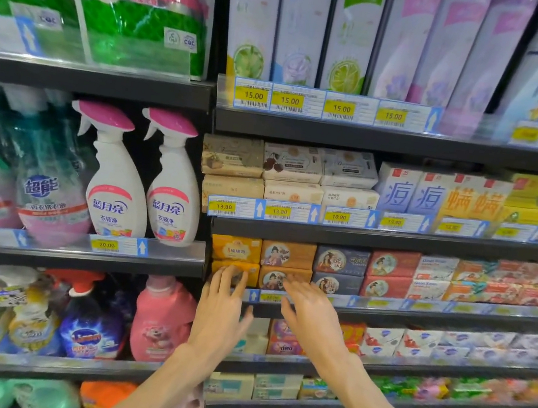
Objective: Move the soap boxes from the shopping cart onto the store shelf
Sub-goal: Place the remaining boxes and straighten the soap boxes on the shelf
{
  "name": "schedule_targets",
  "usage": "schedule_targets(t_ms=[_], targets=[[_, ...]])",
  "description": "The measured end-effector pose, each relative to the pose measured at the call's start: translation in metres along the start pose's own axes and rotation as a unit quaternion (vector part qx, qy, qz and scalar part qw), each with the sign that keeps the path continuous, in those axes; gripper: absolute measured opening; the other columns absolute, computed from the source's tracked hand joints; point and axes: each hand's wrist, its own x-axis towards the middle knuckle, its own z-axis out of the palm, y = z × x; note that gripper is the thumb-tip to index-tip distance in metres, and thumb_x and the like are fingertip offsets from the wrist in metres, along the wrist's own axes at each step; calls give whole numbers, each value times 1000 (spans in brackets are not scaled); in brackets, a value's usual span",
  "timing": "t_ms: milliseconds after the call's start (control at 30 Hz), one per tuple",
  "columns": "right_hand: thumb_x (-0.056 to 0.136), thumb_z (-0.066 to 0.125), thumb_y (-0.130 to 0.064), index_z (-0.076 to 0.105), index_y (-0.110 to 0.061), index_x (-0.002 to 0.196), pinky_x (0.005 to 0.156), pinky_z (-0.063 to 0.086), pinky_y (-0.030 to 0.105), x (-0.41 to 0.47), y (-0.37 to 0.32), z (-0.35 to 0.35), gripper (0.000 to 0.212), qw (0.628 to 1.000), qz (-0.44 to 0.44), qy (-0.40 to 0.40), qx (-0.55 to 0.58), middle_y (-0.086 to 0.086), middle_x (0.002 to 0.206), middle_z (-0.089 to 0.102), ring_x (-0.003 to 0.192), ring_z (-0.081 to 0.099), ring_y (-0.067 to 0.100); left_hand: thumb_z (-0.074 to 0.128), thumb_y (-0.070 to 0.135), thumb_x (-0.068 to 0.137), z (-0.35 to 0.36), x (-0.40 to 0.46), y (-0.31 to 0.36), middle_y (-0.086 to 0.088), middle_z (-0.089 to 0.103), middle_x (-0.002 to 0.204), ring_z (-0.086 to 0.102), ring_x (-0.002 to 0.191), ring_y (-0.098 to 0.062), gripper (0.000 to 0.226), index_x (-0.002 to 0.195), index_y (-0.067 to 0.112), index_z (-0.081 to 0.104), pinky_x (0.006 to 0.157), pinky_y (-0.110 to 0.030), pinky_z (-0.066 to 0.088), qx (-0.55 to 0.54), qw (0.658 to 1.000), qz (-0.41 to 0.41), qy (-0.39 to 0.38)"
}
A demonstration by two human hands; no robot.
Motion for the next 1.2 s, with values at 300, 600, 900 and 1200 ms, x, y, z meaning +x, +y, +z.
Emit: schedule_targets(t_ms=[300, 600, 900, 1200], targets=[[94, 58, -27, 62, -19, 133, 112, 40, 32, -5, -8, 1, 40, 1000, 9, -3, -2, -3, 136, 63, 128, 56, 10, 56, 51, 90, -3, -4, -3, -5, 42, 148, 39, 138, -26, 65, 146, 19, 45, 113, -42, 41, -17, 1000, 16, -1], [95, 58, -25, 66, -21, 123, 98, 48, 36, 7, -33, -1, 30, 998, 11, 59, 34, -6, 122, 68, 115, 60, 13, 59, 18, 93, -34, -1, -13, -5, 56, 138, 42, 139, -23, 41, 133, 11, 59, 112, -40, 40, -51, 986, 98, 123], [96, 58, -23, 65, -13, 122, 102, 45, 40, 35, -50, -3, 29, 991, -16, 130, 12, 5, 124, 62, 119, 52, 24, 53, 16, 92, -38, 22, -36, -8, 54, 140, 40, 141, -30, 44, 135, 11, 57, 120, -48, 24, 76, 973, 98, 193], [94, 62, -32, 67, -10, 115, 110, 36, 51, 73, -53, 2, 31, 990, -9, 117, -84, 14, 126, 62, 124, 51, 36, 55, 22, 91, -30, 62, -37, -13, 68, 109, 56, 113, -37, 29, 113, 8, 66, 98, -48, 34, 153, 964, 34, 216]])
